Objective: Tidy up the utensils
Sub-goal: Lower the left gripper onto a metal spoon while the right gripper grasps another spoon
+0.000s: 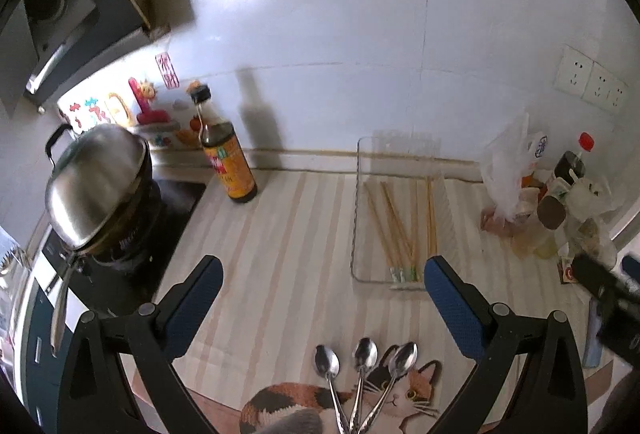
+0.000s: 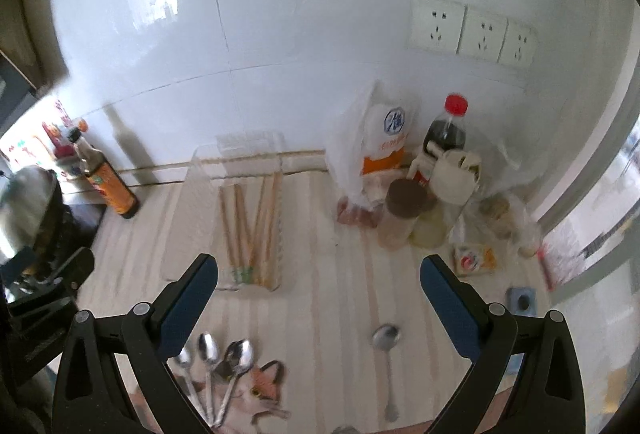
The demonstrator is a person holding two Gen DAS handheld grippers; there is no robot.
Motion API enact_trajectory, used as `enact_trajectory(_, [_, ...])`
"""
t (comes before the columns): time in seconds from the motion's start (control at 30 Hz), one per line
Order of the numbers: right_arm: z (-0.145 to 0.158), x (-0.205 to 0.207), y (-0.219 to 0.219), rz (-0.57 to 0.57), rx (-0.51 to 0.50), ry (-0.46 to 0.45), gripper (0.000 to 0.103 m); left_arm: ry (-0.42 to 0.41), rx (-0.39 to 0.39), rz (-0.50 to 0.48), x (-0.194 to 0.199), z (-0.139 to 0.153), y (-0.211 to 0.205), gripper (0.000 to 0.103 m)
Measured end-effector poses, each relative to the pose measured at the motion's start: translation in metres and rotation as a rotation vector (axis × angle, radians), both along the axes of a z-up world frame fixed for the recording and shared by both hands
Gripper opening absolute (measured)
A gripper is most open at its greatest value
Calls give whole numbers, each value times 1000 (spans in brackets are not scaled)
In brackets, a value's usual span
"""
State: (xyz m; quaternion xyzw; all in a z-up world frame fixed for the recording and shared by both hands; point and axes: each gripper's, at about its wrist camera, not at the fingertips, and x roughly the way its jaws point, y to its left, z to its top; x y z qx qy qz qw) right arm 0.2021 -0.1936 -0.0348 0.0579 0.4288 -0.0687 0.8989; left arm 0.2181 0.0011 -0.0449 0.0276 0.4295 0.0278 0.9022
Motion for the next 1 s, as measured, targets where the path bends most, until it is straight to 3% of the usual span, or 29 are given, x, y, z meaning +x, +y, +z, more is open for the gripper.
enact_trajectory(0.13, [-36,-10,0,17,99,97,102,53,26,21,-7,-28,11,103])
enact_trajectory(0.23, [-85,-18,3,11,141,233,102,130,68,43,-13,-64,21,103])
enact_trajectory(0.3, [-126,-27,6,5,220,347,92,206,93,57,-17,-93,30,103])
enact_trajectory(0.37, [-160,-36,10,-8,294,441,74,274,109,70,-23,-119,38,103])
enact_trajectory(0.47, [-202,-44,18,-24,419,530,66,353,144,85,-31,-153,46,103])
enact_trajectory(0.57, [-226,-41,35,-25,446,542,62,410,181,105,-38,-180,53,103])
enact_trajectory(0.73, [-242,-17,72,26,365,526,59,479,178,143,-39,-205,66,103])
enact_trajectory(0.8, [-251,-6,92,58,285,535,56,503,157,152,-39,-211,69,103])
enact_trajectory(0.83, [-251,-2,98,68,247,532,49,511,143,154,-40,-212,70,103])
enact_trajectory(0.87, [-249,1,109,96,185,519,35,519,122,153,-40,-214,69,102])
enact_trajectory(0.9, [-251,3,118,118,127,532,30,524,106,150,-40,-215,69,102])
enact_trajectory(0.97, [-252,3,127,135,49,537,7,549,50,137,-39,-219,64,102])
enact_trajectory(1.0, [-253,2,127,138,15,540,6,559,25,129,-38,-219,62,98])
